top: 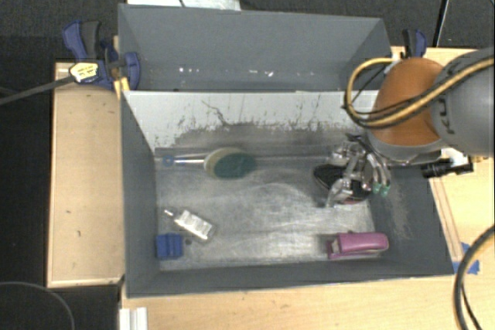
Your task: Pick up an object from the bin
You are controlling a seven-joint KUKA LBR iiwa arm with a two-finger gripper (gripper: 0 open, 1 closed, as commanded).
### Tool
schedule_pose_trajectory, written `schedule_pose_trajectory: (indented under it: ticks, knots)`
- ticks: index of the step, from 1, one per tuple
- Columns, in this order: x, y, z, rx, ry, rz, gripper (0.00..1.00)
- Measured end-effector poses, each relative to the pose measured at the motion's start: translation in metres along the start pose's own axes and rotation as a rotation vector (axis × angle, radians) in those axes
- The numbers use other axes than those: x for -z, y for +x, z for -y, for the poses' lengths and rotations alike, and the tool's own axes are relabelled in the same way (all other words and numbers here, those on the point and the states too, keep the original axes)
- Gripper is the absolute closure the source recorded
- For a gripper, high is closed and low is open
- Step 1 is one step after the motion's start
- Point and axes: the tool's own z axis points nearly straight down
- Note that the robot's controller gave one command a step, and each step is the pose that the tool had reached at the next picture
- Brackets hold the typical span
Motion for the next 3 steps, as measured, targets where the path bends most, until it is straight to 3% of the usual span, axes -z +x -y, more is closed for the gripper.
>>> schedule_pose_trajectory:
  ticks: [1, 2, 3]
  knots:
    - [0.001, -0.001, 0.0, 0.003, 0.0, 0.001, 1.0]
    - [0.083, -0.004, 0.0, 0.007, -0.001, 0.004, 1.0]
    - [0.089, -0.004, 0.0, 0.01, -0.001, -0.001, 1.0]
